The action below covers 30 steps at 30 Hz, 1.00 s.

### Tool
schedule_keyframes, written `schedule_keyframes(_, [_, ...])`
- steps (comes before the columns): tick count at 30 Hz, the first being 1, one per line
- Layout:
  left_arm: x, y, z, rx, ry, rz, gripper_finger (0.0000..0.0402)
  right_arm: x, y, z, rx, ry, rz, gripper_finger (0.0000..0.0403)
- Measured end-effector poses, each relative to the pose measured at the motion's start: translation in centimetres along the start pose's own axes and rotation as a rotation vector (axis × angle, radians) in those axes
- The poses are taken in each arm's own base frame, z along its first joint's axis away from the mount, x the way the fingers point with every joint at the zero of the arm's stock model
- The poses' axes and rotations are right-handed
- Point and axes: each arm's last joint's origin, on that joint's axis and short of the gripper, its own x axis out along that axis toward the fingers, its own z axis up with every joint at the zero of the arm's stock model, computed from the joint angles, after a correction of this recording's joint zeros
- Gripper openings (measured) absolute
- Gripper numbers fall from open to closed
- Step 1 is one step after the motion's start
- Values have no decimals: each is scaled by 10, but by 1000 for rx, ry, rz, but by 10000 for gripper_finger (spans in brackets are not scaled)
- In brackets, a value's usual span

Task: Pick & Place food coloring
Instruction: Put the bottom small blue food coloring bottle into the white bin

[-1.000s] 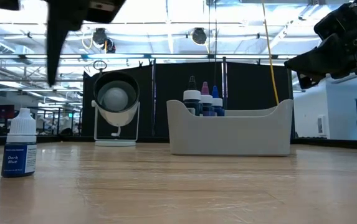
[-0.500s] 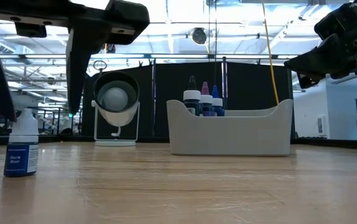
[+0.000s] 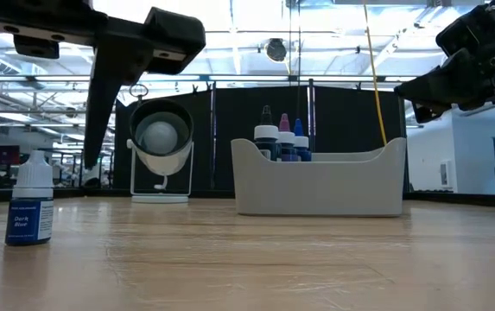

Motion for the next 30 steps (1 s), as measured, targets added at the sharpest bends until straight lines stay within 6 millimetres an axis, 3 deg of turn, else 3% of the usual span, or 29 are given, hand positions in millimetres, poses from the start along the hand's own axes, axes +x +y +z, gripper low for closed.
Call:
schedule_keyframes(9, [14,1,1,2,22,-25,192,0,0,0,-8,0,0,0])
schedule_keyframes(30, [15,10,-4,-24,24,-53,186,0,-1,0,-41,-3,-28,0])
